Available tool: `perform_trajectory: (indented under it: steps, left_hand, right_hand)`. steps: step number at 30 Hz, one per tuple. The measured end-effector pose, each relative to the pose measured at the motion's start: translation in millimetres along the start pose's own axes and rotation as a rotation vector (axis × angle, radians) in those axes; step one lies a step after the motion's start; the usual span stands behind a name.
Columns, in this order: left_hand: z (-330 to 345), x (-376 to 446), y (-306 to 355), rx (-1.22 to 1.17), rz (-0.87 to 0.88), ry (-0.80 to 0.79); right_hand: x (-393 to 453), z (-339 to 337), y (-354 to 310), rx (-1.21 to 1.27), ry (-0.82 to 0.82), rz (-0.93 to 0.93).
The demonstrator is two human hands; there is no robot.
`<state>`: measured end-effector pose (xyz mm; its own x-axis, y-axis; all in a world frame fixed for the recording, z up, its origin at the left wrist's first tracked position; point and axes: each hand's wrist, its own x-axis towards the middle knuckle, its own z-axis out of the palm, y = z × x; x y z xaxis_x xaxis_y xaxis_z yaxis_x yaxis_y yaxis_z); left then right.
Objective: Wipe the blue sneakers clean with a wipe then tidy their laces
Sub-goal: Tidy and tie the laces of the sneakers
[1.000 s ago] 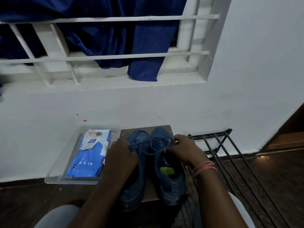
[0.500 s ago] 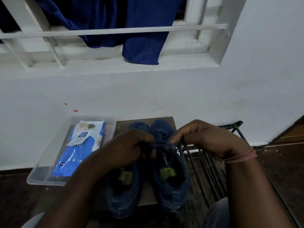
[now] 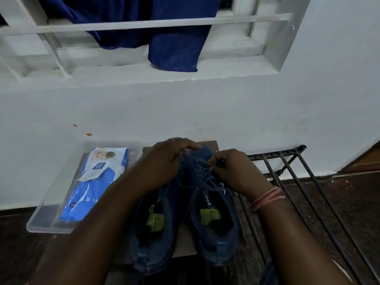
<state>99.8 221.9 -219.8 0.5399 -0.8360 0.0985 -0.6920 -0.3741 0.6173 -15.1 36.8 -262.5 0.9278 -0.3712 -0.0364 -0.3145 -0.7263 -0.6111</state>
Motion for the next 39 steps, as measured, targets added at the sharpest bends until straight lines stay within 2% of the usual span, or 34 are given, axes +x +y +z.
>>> perform_trajectory:
  steps: [3,6,9,11,14,15,16,22,23,25,26,28,29,31,32,33,34,36,39]
  left_hand:
    - [22,8,-1,0.011,-0.187,-0.005]
    - [24,8,4,-0.134,-0.329,0.023]
    - [9,4,9,-0.232,-0.271,-0.014]
    - [-7,1,15,-0.304,-0.154,-0.221]
    - [-21,-6,1,-0.687,-0.014,-0.705]
    - [-21,-7,-9,-0.755,0.037,-0.797]
    - [-20,-7,-18,-0.829,0.070,-0.813]
    - [-35,-12,-31,-1.367,0.085,-0.491]
    - [-42,-10,-27,-1.353,0.080,-0.387]
    - [-58,-6,-19,-1.157,0.098,-0.182]
    - [-66,-6,-15,-1.128,0.091,-0.124]
    - [-81,-8,-10,-1.373,0.116,-0.247]
    - [-87,-12,-1,-1.569,0.076,-0.344]
    - [-90,-17,8,-1.706,-0.029,-0.380]
    - [-84,-18,10,-1.646,-0.077,-0.319]
    - [-77,-20,16,-1.483,-0.154,-0.227]
    - [-70,-20,22,-1.282,-0.261,-0.157]
    - [-51,-13,26,-0.891,-0.393,-0.116]
    - [-9,2,15,-0.343,-0.393,-0.014]
  right_hand:
    - [1,0,-1,-0.009,-0.004,-0.034]
    - [4,3,-1,-0.065,-0.028,-0.051]
    - [6,3,-3,-0.099,-0.035,-0.046]
    - [4,2,-6,-0.078,-0.030,-0.047]
    - [1,3,-11,-0.048,-0.028,-0.053]
    - [1,3,-12,-0.039,-0.027,-0.056]
    - [2,3,-11,-0.026,-0.026,-0.056]
    - [5,-1,-8,0.036,-0.065,-0.008]
    - [6,-1,-8,0.029,-0.071,-0.001]
    - [6,-2,-10,0.020,-0.085,0.012]
    - [6,-2,-10,0.016,-0.089,0.017]
    - [6,-1,-11,0.004,-0.087,0.025]
    - [7,-1,-11,-0.003,-0.085,0.028]
    - [6,0,-11,-0.008,-0.084,0.032]
    - [6,0,-12,-0.008,-0.086,0.031]
    - [6,0,-12,-0.009,-0.089,0.031]
    - [5,0,-12,-0.008,-0.092,0.034]
    - [5,-1,-13,-0.006,-0.098,0.040]
    - [5,-1,-13,-0.003,-0.100,0.040]
